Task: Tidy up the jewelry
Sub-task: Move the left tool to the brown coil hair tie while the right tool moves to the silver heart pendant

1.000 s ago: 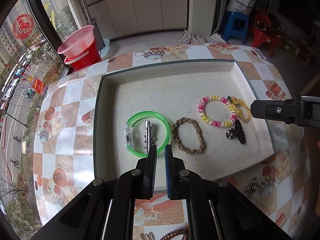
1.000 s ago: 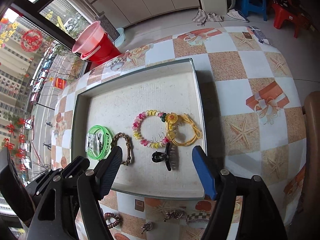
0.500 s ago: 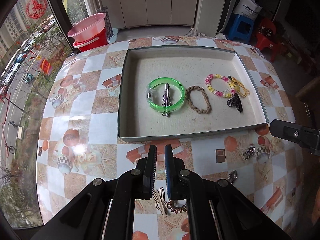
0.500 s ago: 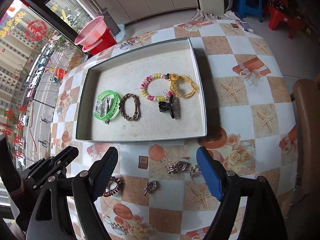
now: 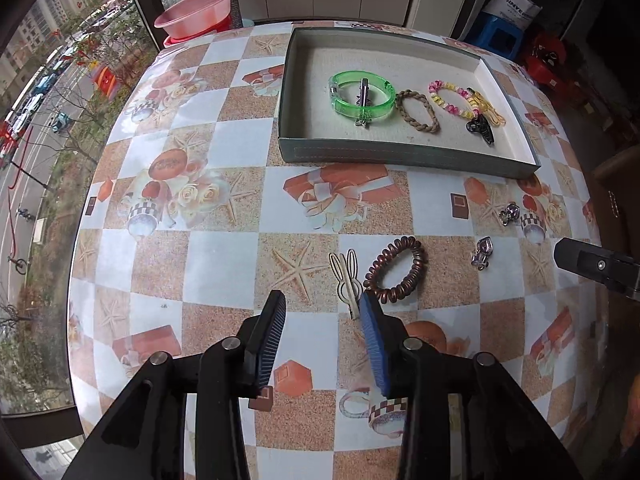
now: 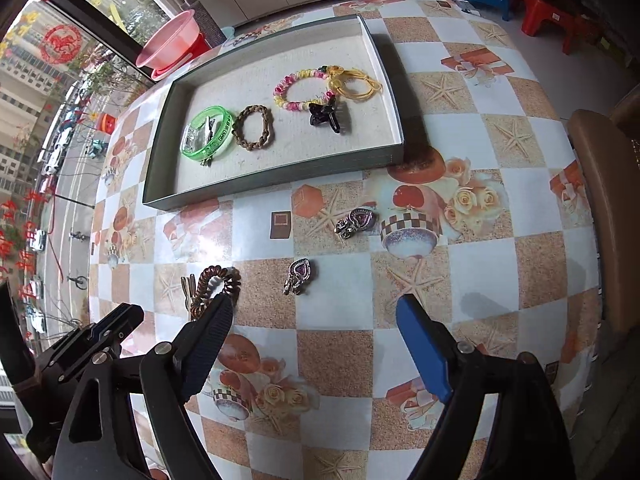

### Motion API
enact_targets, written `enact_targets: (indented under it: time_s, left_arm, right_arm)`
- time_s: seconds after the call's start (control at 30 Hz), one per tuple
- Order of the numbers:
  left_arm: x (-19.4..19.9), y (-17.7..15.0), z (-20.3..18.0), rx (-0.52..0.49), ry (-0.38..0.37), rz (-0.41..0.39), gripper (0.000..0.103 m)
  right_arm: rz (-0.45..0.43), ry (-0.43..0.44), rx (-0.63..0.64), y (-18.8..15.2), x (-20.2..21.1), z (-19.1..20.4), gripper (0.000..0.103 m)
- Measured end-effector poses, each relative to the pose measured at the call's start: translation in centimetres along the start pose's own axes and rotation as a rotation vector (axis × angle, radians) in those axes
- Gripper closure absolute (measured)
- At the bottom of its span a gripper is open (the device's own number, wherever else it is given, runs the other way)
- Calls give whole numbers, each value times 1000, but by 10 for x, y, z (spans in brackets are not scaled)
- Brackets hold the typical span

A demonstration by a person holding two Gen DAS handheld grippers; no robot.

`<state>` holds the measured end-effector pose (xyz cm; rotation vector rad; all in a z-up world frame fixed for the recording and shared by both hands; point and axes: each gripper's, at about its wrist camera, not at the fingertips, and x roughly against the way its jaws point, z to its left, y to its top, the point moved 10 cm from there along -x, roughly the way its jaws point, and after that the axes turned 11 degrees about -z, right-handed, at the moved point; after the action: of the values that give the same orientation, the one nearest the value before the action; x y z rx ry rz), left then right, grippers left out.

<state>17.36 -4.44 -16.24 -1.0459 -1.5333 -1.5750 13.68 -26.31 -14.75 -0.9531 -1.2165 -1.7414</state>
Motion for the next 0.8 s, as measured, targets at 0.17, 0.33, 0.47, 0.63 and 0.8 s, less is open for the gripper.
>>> enact_targets:
  time_s: [0.17,0.33,0.47,0.63,0.8]
  left_arm:
    - [5,-18,-2,-12,-10,-7,0]
    - [7,-29,-2,-19,0,11,0]
    - [8,-33,0,-24,0,19,0]
    - [22,-43,0,-39,-8,21,0]
    - [30,-45,8,-66,35,-19,0]
  right_arm:
    - [15,-21,7,-23,4,-1,16]
    - [21,-39,1,-42,8,-3,15]
    - [6,-63,13,-52,15,-3,15]
    - [-12,-110,50,-61,20,-5,15]
    - [-9,-141,89,-69,24,-4,15]
